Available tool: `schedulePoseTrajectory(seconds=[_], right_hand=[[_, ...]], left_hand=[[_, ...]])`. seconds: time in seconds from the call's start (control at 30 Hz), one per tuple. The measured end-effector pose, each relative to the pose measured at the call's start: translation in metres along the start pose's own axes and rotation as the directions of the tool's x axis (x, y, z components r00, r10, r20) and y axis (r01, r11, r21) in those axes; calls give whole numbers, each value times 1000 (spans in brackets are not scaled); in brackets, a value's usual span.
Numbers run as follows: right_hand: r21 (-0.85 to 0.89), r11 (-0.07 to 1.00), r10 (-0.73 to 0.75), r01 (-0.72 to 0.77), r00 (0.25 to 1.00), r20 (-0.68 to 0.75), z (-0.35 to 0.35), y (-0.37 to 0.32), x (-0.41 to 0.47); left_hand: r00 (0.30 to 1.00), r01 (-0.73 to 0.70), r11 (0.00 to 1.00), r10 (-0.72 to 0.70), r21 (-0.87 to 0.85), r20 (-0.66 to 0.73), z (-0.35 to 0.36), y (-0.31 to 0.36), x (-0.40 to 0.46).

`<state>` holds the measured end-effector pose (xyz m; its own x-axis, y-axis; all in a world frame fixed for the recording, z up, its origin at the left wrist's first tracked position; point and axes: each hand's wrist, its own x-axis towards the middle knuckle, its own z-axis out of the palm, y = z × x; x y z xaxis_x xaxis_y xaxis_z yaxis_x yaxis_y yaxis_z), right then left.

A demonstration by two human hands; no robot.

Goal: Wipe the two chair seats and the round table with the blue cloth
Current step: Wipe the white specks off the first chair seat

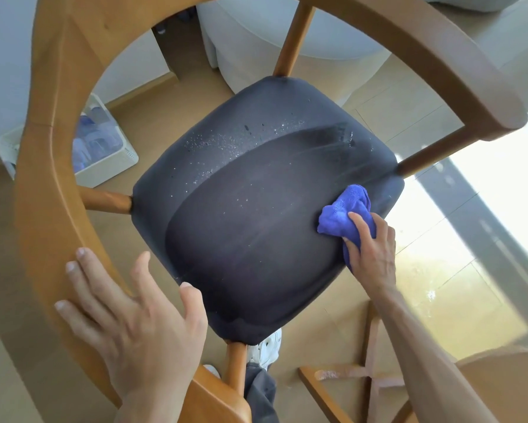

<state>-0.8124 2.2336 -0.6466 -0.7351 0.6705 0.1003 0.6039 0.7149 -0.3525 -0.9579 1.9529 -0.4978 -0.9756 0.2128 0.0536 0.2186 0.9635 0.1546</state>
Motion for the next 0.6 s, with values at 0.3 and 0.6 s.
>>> schedulePoseTrajectory(seconds=[0.3,0.6], right_hand=[[16,888,460,-460,887,-42,-3,-16,54],[-171,946,278,-275,960,-3,29,-91,66]], left_hand=[[1000,3,1000,-3,8,28,2,-2,0],[999,-2,1000,1,22,32,2,-1,-1]])
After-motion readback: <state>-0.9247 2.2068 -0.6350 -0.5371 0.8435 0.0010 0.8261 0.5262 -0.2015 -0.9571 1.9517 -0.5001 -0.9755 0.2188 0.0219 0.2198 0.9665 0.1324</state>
